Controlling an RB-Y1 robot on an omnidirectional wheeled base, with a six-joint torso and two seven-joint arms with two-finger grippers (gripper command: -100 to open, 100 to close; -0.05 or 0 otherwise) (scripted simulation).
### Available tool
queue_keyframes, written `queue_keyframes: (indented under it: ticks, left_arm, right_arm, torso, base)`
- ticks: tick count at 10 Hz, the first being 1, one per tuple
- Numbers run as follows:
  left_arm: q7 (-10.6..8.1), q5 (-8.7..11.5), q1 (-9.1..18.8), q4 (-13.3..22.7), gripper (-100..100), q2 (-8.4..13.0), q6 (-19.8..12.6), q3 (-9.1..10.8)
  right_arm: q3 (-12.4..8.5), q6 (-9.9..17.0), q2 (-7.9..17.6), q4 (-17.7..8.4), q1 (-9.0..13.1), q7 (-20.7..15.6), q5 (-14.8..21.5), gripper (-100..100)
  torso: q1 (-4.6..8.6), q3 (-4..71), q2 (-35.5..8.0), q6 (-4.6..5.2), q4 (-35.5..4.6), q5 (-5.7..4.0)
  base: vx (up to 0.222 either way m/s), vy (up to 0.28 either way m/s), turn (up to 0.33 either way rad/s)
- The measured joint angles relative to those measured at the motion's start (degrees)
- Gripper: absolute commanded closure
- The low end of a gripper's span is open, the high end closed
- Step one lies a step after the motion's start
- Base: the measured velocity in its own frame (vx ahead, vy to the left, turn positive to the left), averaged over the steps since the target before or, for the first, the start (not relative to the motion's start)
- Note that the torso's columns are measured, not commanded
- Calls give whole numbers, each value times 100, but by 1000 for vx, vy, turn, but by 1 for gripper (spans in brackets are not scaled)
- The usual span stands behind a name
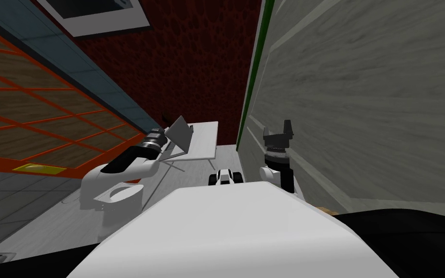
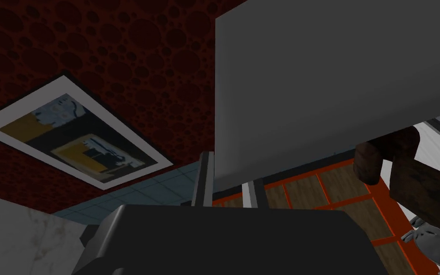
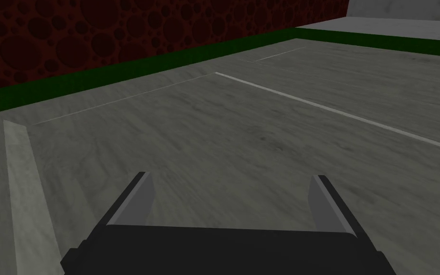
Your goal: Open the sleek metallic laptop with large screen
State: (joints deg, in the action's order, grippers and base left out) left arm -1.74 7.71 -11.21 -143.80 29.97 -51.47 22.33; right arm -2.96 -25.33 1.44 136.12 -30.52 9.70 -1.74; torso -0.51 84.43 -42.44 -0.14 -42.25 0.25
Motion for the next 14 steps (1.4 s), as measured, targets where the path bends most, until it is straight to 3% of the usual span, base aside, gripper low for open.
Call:
queue_keyframes:
  ticks: [7,8,12,14]
  left_arm:
    - [-683,463,327,347,100,-514,64,139]
    - [-705,470,332,352,-100,-521,66,141]
    - [-345,275,149,182,-100,-233,107,28]
    - [-337,269,149,121,-100,-214,28,47]
  right_arm:
    - [0,0,0,0,0,0,0,0]
    - [0,0,-1,0,-1,0,0,0]
    - [2,0,-2,0,0,0,0,0]
    - [0,0,0,0,-2,0,0,0]
  torso:
    - [57,14,16,14,-3,-27]
    - [70,17,21,15,-1,-30]
    - [55,15,18,14,-2,-26]
    - [28,32,47,19,1,-22]
  base:
    - [-36,85,27]
    - [-16,-32,-45]
    - [-17,-78,-26]
    - [89,22,-13]
